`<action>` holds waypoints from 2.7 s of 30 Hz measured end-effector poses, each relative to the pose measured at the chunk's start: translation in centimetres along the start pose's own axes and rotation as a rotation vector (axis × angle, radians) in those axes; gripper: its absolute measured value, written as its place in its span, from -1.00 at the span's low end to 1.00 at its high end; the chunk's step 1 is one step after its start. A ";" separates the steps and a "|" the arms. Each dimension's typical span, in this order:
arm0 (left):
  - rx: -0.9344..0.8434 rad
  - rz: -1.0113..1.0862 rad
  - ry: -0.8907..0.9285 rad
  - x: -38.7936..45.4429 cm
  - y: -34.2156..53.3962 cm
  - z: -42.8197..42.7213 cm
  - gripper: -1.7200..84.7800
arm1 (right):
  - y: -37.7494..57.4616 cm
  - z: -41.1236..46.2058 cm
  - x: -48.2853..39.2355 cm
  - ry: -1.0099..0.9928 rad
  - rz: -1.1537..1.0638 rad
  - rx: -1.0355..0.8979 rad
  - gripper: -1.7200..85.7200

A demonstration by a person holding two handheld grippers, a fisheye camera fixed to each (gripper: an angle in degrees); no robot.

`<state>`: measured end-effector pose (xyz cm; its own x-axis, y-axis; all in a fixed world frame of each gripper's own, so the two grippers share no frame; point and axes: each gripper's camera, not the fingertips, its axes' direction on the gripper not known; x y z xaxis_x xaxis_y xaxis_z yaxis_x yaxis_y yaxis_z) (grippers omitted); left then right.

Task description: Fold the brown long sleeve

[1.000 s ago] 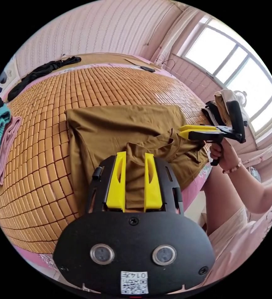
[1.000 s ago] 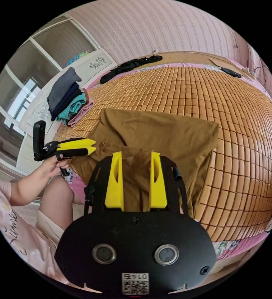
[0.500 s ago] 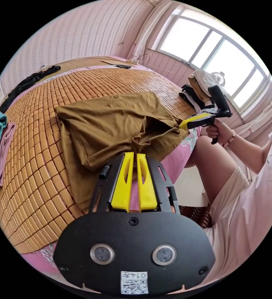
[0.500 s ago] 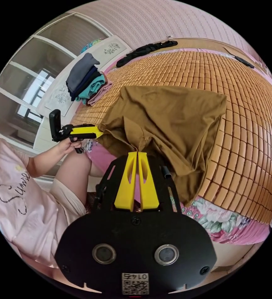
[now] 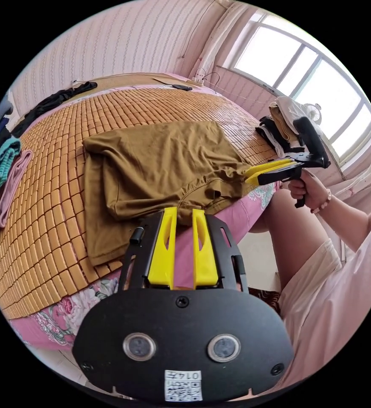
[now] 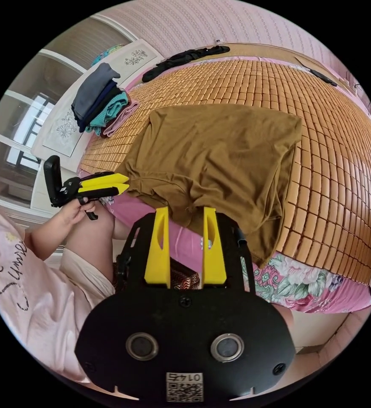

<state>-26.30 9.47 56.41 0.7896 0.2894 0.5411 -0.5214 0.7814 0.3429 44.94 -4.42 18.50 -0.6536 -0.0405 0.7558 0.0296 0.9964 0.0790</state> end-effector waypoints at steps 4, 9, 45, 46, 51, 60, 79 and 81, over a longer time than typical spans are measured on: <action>-0.075 0.037 -0.028 0.7 0.1 2.0 -0.87 | 0.6 3.3 -0.7 0.137 -0.025 -0.172 -0.93; -0.123 0.015 0.048 0.0 0.7 1.7 -0.86 | 1.7 3.4 -0.7 0.172 -0.036 -0.231 -0.95; 0.013 0.014 -0.258 -2.7 -5.5 -1.6 -0.85 | -4.6 1.8 -1.3 0.132 -0.143 0.128 -0.86; -0.003 0.061 -0.124 0.0 -4.1 -1.0 -0.85 | -3.4 3.2 -3.3 0.085 -0.200 0.092 -0.83; -0.125 0.189 -0.175 8.1 -0.4 3.4 -0.81 | -1.4 8.1 -7.2 0.154 -0.271 -0.025 -0.79; -0.115 0.162 -0.166 7.0 -0.4 2.4 -0.98 | -1.3 7.3 -6.0 0.118 -0.208 -0.035 -0.94; -0.087 -0.004 -0.064 3.3 1.8 0.1 -0.90 | -5.8 6.6 -7.0 0.229 -0.273 -0.053 -0.97; -0.033 0.043 -0.076 4.3 1.6 -0.5 -0.92 | -8.8 7.1 -7.5 0.275 -0.334 -0.058 -0.98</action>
<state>-23.60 12.22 58.90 0.7392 0.2819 0.6117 -0.5428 0.7871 0.2932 44.16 -12.37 7.50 -0.4092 -0.3856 0.8270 -0.1012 0.9199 0.3788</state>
